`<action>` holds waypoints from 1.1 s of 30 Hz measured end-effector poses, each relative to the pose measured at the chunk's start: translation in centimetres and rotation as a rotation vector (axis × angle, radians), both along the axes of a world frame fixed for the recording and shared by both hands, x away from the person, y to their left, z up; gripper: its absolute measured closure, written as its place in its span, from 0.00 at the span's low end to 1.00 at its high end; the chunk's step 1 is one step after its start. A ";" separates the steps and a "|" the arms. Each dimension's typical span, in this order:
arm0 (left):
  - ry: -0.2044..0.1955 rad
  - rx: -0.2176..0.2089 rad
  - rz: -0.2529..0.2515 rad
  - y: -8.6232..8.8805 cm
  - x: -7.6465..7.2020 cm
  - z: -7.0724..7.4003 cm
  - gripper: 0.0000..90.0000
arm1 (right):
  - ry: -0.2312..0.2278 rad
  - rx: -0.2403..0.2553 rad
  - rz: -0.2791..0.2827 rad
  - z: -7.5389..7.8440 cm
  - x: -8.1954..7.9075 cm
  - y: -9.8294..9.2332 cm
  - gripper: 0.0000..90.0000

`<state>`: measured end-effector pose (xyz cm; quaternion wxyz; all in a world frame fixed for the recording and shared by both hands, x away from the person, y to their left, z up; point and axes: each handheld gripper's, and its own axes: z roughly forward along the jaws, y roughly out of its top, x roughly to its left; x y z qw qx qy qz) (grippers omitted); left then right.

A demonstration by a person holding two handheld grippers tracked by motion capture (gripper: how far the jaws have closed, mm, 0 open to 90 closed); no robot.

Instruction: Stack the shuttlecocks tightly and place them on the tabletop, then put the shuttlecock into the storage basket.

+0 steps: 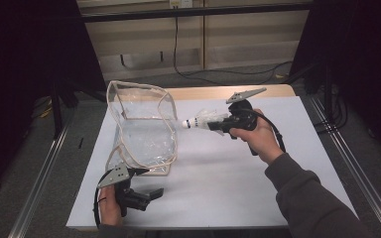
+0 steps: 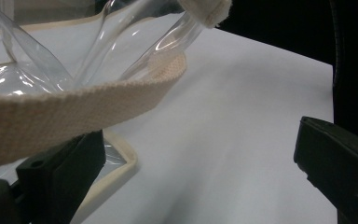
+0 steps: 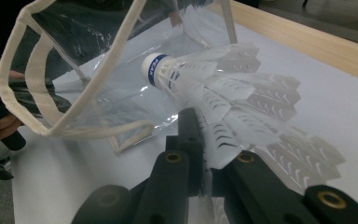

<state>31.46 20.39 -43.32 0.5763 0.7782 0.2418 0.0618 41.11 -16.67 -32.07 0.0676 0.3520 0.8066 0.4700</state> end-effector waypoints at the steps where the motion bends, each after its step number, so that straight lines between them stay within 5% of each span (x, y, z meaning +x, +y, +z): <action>1: 0.001 0.001 0.000 0.0 0.0 0.0 0.02 | -0.002 0.007 0.003 0.3 0.0 0.1 0.98; 33: 0.004 -0.007 0.005 0.3 -0.1 -0.1 0.02 | -0.032 -0.022 0.093 4.6 0.9 4.7 0.98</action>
